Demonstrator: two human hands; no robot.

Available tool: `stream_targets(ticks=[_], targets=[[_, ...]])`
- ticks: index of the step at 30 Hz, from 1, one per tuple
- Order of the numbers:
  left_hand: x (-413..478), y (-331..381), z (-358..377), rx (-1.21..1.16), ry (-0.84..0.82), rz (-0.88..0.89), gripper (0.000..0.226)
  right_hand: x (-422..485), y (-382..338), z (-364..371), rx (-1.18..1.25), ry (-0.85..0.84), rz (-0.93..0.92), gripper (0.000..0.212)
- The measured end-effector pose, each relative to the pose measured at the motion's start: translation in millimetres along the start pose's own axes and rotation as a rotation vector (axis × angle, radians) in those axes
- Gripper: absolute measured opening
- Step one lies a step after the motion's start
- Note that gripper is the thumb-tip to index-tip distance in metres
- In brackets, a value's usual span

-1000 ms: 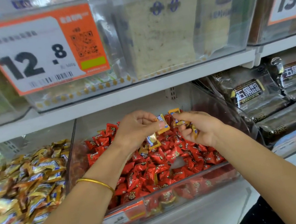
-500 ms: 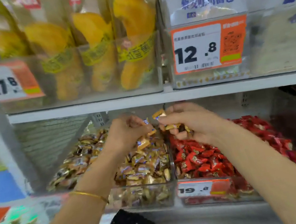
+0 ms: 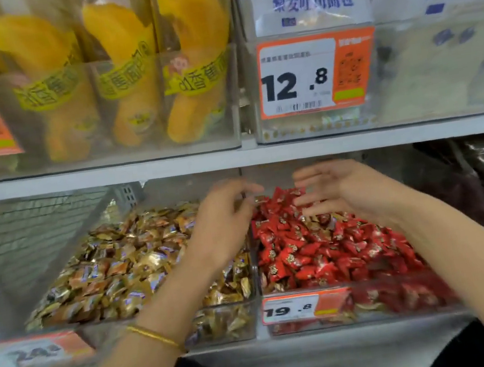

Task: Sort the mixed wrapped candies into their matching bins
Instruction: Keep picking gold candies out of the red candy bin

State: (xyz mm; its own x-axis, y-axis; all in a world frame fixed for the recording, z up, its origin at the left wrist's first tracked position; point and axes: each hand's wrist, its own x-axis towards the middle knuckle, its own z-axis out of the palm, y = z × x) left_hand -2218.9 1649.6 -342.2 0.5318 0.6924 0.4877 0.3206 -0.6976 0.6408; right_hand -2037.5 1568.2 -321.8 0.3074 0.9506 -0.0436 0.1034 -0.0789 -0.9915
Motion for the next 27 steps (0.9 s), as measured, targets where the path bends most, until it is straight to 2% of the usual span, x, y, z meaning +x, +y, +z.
stream_targets(ticks=[3, 5, 7, 9, 11, 13, 15, 17, 19, 20, 21, 23, 25, 27], targets=[[12.7, 25.1, 46.1, 0.000, -0.212, 0.118, 0.026, -10.0, 24.0, -56.1, -0.152, 0.145, 0.057, 0.034], [23.1, 32.5, 77.9, 0.061, -0.374, 0.144, 0.026, -8.6, 41.3, -82.8, -0.280, 0.157, 0.121, 0.036], [33.2, 30.9, 106.8, 0.247, -0.532, 0.147, 0.030, -1.4, 55.8, -95.3, -0.407, 0.065, 0.142, 0.031], [37.5, 26.1, 126.0, 0.523, -0.712, 0.093, 0.043, 9.8, 71.0, -94.8, -0.550, -0.104, 0.088, 0.026], [38.3, 19.8, 135.8, 0.712, -0.876, -0.003, 0.059, 22.5, 86.2, -86.8, -0.730, -0.271, 0.023, 0.036], [42.8, 15.8, 137.2, 0.779, -0.962, -0.066, 0.069, 32.1, 98.9, -83.3, -0.920, -0.346, -0.016, 0.042], [49.4, 14.0, 133.7, 0.792, -0.993, -0.110, 0.077, 34.6, 101.7, -94.9, -1.120, -0.350, 0.022, 0.028], [55.5, 14.7, 129.4, 0.805, -1.028, -0.147, 0.082, 33.0, 99.1, -113.0, -1.263, -0.367, 0.171, 0.016], [59.5, 15.8, 127.4, 0.815, -1.056, -0.168, 0.079, 31.6, 90.1, -124.4, -1.220, -0.328, 0.198, 0.010], [61.8, 15.7, 128.5, 0.802, -1.038, -0.176, 0.073, 33.8, 83.7, -124.1, -1.157, -0.269, 0.129, 0.011], [64.1, 15.5, 130.6, 0.767, -0.977, -0.181, 0.067, 39.6, 79.7, -119.7, -1.115, -0.194, 0.030, 0.015], [67.7, 14.6, 138.2, 0.695, -0.752, -0.173, 0.051, 53.3, 77.1, -104.8, -1.074, -0.084, -0.133, 0.028], [68.5, 12.9, 146.8, 0.711, -0.595, -0.112, 0.041, 65.7, 85.7, -89.7, -1.116, -0.120, -0.171, 0.034], [68.6, 7.7, 153.7, 0.776, -0.586, -0.058, 0.041, 71.3, 96.4, -79.8, -1.238, -0.200, -0.120, 0.027]])
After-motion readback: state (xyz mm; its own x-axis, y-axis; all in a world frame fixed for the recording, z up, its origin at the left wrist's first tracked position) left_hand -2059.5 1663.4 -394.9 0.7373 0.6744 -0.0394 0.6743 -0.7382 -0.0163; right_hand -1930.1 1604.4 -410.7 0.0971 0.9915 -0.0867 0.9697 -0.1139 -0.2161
